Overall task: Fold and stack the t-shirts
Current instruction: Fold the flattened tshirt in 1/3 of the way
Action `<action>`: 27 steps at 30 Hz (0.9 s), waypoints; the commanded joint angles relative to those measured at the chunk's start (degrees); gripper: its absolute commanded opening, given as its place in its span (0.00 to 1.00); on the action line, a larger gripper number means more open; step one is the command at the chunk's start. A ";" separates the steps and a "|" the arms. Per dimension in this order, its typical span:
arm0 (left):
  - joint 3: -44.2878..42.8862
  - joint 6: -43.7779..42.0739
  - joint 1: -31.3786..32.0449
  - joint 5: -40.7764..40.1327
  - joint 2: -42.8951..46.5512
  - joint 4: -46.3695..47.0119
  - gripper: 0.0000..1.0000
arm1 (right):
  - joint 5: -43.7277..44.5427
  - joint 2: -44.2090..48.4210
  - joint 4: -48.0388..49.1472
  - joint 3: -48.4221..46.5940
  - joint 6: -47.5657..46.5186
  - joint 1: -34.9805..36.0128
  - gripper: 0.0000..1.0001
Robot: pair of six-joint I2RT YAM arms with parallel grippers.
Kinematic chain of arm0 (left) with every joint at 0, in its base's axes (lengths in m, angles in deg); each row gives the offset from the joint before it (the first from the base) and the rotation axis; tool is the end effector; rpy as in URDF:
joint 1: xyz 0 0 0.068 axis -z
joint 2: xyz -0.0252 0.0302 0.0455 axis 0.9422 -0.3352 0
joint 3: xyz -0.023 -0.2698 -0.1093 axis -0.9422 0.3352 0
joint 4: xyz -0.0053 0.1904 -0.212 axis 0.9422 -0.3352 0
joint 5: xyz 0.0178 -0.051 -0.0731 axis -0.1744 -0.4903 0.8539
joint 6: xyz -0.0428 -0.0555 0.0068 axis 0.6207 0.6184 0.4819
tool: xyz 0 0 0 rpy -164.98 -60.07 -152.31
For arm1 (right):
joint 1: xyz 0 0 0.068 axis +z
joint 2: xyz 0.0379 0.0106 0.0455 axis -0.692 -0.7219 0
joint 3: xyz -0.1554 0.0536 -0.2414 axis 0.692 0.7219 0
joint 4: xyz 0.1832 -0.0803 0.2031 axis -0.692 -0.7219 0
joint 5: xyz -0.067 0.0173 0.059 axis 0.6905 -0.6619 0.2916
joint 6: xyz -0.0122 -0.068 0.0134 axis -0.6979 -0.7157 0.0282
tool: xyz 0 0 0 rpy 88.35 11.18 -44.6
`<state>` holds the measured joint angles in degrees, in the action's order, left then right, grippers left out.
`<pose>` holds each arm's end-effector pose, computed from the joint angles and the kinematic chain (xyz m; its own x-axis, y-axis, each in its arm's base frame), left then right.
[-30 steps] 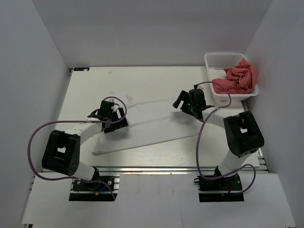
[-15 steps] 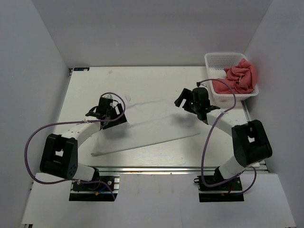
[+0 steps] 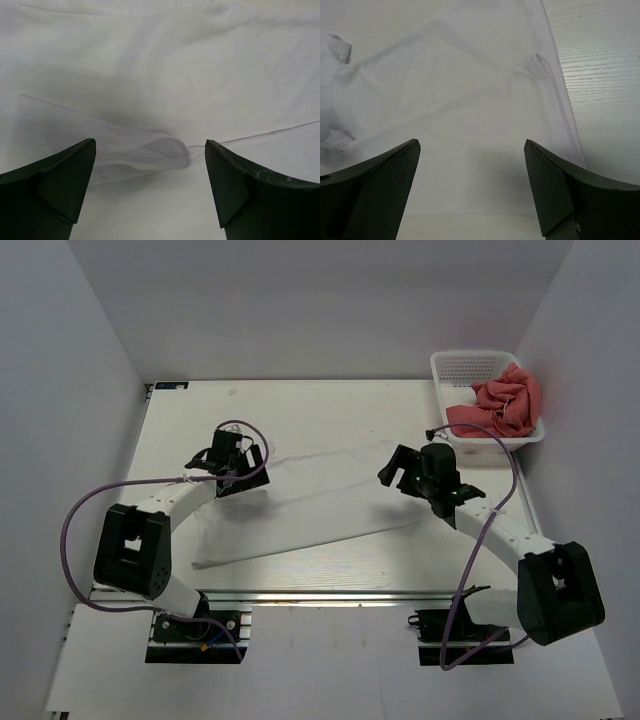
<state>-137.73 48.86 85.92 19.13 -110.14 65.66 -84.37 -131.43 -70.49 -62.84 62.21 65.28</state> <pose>0.3264 -0.0873 0.1832 -0.8135 -0.2515 -0.5244 -0.1541 0.9626 -0.2227 0.2869 0.1087 0.2146 -0.5843 0.3705 -0.7220 0.0192 0.8958 0.4441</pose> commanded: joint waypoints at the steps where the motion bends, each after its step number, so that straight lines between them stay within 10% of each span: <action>1: -1.30 -0.88 0.05 -1.26 5.65 -1.56 1.00 | -1.30 2.41 -0.36 0.88 -3.12 0.21 0.90; 27: 4.77 -0.96 0.58 0.33 -1.10 2.65 1.00 | -12.73 -5.23 6.24 7.38 -2.33 -0.05 0.90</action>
<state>-129.92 47.81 86.30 22.89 -109.40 67.86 -96.26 -136.63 -67.10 -56.32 59.61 65.39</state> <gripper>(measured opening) 0.998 0.904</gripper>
